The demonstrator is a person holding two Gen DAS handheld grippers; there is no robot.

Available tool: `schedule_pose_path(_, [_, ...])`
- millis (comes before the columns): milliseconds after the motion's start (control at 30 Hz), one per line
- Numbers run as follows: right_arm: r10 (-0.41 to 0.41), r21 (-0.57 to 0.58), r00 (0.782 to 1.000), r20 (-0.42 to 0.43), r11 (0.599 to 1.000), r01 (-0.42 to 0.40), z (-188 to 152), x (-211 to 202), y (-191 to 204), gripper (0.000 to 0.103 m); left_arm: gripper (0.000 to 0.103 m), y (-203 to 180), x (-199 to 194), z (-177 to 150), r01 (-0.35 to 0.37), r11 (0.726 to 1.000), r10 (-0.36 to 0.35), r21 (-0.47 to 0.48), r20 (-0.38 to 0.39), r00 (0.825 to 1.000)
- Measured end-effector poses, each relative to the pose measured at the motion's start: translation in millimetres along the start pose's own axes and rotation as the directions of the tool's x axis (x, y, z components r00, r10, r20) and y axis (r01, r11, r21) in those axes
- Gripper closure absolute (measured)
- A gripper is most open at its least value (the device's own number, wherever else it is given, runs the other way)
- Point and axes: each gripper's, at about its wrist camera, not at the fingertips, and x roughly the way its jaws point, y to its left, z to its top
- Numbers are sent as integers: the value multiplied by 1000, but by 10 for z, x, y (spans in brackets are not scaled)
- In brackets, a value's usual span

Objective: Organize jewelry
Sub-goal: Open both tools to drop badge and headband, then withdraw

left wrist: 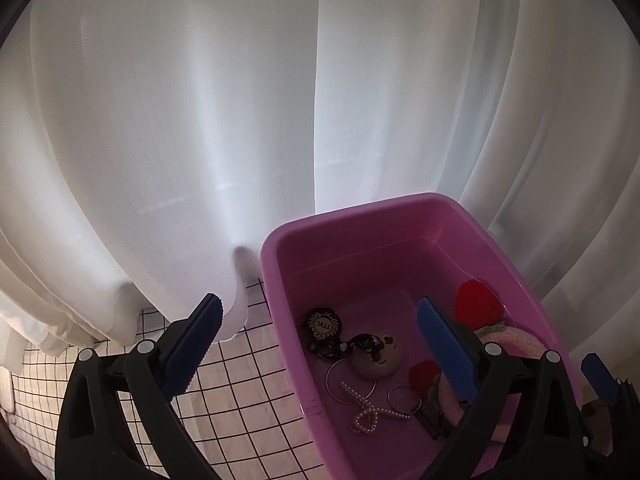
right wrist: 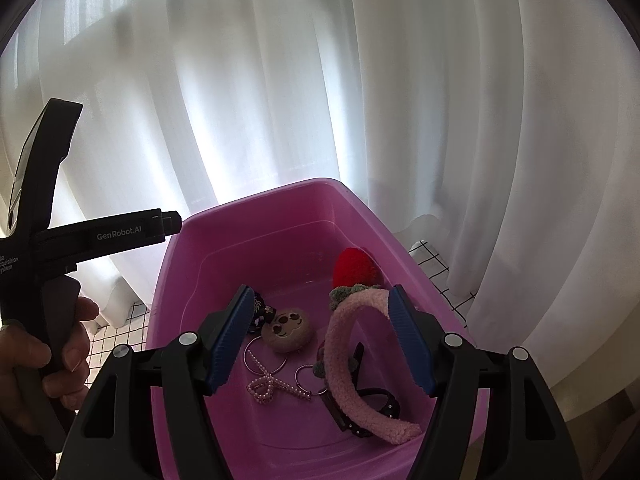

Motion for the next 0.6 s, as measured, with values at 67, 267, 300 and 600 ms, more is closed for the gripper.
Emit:
schedule_pose_path(67, [8, 6, 1000, 0, 1000, -8, -24, -36, 20, 37, 7, 35, -45, -37, -20, 1000, 19, -8, -6, 1000])
schedule_pose_path(267, [20, -4, 1000, -5, 1000, -20, -143, -203, 121, 37, 7, 200, -205, -204, -39, 998, 36, -59, -52, 998])
schedule_pose_path(300, [22, -6, 1000, -7, 1000, -22, -161, -229, 137, 37, 7, 224, -233, -234, -41, 997, 37, -64, -55, 998])
schedule_pose_path(600, [12, 0, 1000, -15, 1000, -12, -325, -481, 212, 37, 7, 366, -467, -468, -46, 996, 42, -73, -55, 998])
